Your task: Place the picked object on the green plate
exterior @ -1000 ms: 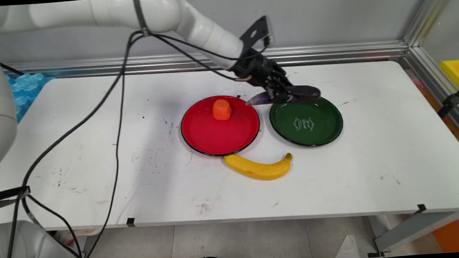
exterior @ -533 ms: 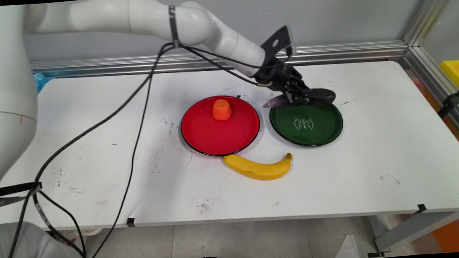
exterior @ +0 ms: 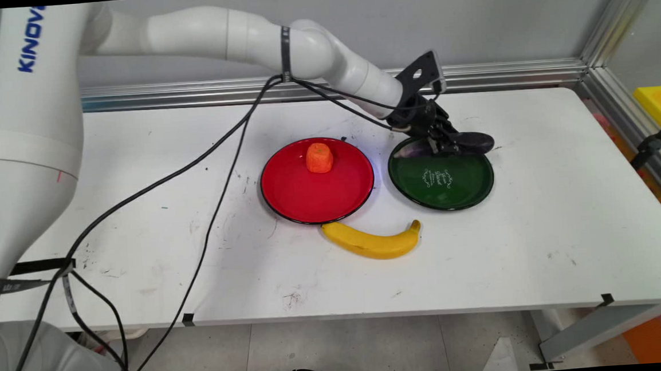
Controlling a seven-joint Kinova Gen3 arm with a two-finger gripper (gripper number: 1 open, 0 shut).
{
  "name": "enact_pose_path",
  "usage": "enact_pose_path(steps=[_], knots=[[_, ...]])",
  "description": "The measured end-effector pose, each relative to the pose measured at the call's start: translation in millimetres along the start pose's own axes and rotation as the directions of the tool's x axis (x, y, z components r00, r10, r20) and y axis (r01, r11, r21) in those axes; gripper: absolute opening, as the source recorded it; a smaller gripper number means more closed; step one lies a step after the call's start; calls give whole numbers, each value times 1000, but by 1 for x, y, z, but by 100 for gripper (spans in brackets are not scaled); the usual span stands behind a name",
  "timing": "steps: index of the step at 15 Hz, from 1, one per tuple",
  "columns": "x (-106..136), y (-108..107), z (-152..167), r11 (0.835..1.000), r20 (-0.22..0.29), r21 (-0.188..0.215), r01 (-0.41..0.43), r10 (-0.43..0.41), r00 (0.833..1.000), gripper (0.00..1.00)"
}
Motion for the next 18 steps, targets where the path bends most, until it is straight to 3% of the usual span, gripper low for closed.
enact_pose_path(steps=[12, 13, 18], knots=[[-6, -7, 40, 1000, 36, -2, -20, 20, 999, 0], [-7, -7, 42, 1000, 38, -4, -20, 20, 999, 100], [-8, -7, 45, 1000, 47, -9, -22, 23, 999, 100]])
